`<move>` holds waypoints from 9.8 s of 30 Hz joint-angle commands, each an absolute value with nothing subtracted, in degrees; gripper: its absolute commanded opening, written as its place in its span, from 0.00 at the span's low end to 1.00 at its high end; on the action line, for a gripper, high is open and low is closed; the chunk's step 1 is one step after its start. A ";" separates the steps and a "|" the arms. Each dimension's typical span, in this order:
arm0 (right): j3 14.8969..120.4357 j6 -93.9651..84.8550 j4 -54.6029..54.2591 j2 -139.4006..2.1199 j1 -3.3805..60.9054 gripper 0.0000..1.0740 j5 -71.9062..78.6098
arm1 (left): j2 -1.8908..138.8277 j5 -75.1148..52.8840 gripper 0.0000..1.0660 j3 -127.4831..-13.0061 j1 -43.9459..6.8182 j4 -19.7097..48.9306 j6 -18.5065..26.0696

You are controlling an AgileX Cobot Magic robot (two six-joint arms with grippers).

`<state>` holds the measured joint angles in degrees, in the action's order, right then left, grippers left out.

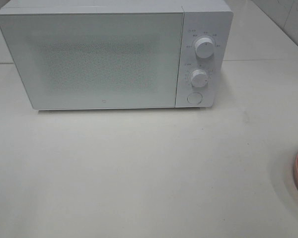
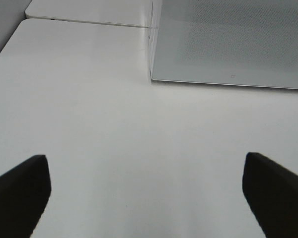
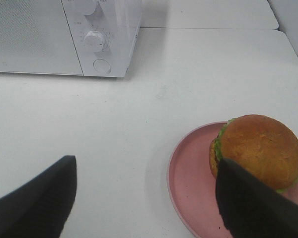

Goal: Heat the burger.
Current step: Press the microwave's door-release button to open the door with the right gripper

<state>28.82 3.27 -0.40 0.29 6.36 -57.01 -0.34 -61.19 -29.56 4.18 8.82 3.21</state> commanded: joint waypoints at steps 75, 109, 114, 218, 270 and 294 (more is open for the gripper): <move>30.02 4.18 -0.80 -54.89 6.19 0.70 -6.99 | -1.32 -61.31 0.92 -29.56 4.30 9.11 3.09; 17.70 -23.26 -38.79 -83.65 35.41 0.70 59.93 | -1.32 -61.31 0.92 -29.56 4.30 9.11 3.09; 17.82 -23.26 -43.60 -87.72 42.91 0.70 67.15 | -1.32 -61.31 0.92 -29.56 4.30 9.11 3.09; 39.30 68.58 -44.29 -115.57 37.36 0.00 54.09 | -1.32 -61.31 0.92 -29.56 4.30 9.11 3.15; 52.14 71.96 -42.97 -123.47 31.46 0.00 54.14 | -1.32 -61.31 0.92 -29.56 4.30 9.11 3.15; 56.55 70.30 -47.21 -123.47 31.51 0.00 59.64 | -1.32 -61.31 0.92 -29.56 4.30 9.11 3.15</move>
